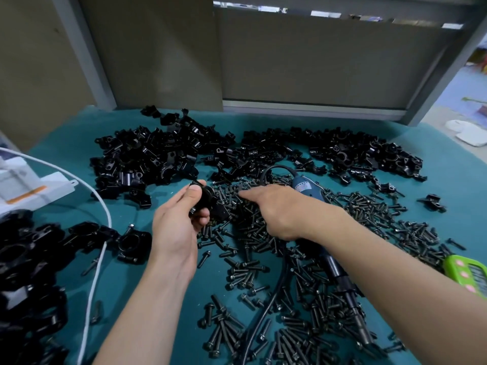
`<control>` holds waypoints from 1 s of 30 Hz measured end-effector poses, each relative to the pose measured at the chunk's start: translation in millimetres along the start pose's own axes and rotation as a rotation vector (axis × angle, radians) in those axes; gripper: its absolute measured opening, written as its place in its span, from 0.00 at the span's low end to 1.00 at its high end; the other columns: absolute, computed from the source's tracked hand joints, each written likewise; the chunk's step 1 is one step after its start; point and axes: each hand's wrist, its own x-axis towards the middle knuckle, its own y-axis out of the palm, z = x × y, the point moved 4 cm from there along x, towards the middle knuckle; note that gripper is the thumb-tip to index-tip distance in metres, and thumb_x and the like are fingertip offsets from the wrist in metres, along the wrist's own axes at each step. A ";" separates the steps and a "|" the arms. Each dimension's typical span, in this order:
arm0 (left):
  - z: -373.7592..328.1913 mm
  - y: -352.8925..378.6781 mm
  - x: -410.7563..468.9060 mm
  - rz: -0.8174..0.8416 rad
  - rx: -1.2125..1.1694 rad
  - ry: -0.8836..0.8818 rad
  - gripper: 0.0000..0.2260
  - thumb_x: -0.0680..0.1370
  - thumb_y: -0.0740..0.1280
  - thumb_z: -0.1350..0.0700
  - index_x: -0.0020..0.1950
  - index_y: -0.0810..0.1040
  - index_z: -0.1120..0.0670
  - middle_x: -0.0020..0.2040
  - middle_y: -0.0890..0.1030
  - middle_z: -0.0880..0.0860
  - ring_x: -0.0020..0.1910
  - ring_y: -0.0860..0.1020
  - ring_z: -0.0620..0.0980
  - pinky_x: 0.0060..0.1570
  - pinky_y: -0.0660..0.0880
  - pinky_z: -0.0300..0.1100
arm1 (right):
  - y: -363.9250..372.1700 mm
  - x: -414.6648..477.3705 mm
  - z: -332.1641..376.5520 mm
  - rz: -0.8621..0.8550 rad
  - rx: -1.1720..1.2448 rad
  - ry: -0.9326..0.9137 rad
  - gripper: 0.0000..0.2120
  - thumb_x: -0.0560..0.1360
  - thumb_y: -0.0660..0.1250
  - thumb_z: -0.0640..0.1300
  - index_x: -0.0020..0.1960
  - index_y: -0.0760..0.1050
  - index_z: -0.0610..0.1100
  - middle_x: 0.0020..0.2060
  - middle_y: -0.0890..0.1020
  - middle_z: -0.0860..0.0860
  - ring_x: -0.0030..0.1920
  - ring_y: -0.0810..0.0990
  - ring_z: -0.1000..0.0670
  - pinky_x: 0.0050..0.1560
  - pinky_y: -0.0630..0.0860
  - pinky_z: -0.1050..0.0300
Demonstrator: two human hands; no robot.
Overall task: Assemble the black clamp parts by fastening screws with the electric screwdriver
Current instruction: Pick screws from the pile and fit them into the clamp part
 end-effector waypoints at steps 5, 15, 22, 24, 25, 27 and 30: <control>0.5 0.0 1.5 0.001 0.006 -0.001 0.12 0.83 0.68 0.58 0.46 0.90 0.52 0.39 0.86 0.45 0.30 0.76 0.42 0.33 0.75 0.34 | 2.5 -43.7 3.9 0.071 -0.093 -0.049 0.40 0.78 0.57 0.30 0.84 0.52 0.57 0.72 0.76 0.46 0.69 0.76 0.44 0.66 0.77 0.46; 3.1 2.1 1.0 0.027 0.048 0.003 0.12 0.84 0.67 0.58 0.47 0.90 0.52 0.42 0.86 0.46 0.31 0.76 0.42 0.33 0.75 0.34 | 2.2 -69.8 -32.0 -0.140 0.334 0.124 0.26 0.77 0.60 0.28 0.47 0.85 0.57 0.43 0.87 0.58 0.34 0.82 0.62 0.35 0.79 0.65; 4.0 3.8 -0.3 0.032 0.072 0.009 0.10 0.83 0.67 0.58 0.50 0.88 0.53 0.40 0.86 0.45 0.31 0.75 0.41 0.34 0.74 0.34 | 1.2 -55.7 -30.1 -0.278 0.302 0.144 0.16 0.79 0.67 0.39 0.58 0.84 0.57 0.44 0.84 0.58 0.35 0.77 0.63 0.33 0.72 0.71; 4.6 4.6 -0.5 0.039 0.083 0.014 0.09 0.84 0.67 0.58 0.52 0.87 0.54 0.39 0.86 0.44 0.31 0.75 0.41 0.34 0.73 0.34 | 1.9 -52.2 -23.6 -0.272 0.320 0.130 0.13 0.79 0.67 0.41 0.57 0.84 0.57 0.39 0.85 0.55 0.33 0.80 0.56 0.36 0.80 0.60; 4.6 5.0 -0.3 0.041 0.086 0.017 0.09 0.84 0.67 0.58 0.52 0.87 0.54 0.39 0.86 0.44 0.31 0.75 0.41 0.34 0.73 0.34 | 1.4 -49.5 -20.0 -0.283 0.316 0.125 0.13 0.79 0.67 0.41 0.56 0.84 0.57 0.38 0.85 0.53 0.32 0.81 0.54 0.37 0.82 0.56; 4.8 5.2 0.0 0.043 0.091 0.021 0.09 0.83 0.67 0.58 0.52 0.88 0.54 0.40 0.86 0.44 0.31 0.75 0.41 0.34 0.73 0.34 | -0.4 -40.0 -13.6 -0.318 0.311 0.119 0.11 0.80 0.67 0.42 0.54 0.85 0.55 0.39 0.86 0.51 0.33 0.81 0.53 0.38 0.83 0.55; 5.1 6.2 -0.1 0.044 0.095 0.030 0.09 0.83 0.67 0.58 0.51 0.88 0.53 0.40 0.85 0.44 0.31 0.75 0.41 0.34 0.73 0.34 | -0.8 -18.8 -1.1 -0.314 0.202 0.092 0.10 0.79 0.67 0.37 0.53 0.86 0.46 0.42 0.86 0.46 0.40 0.84 0.45 0.44 0.85 0.48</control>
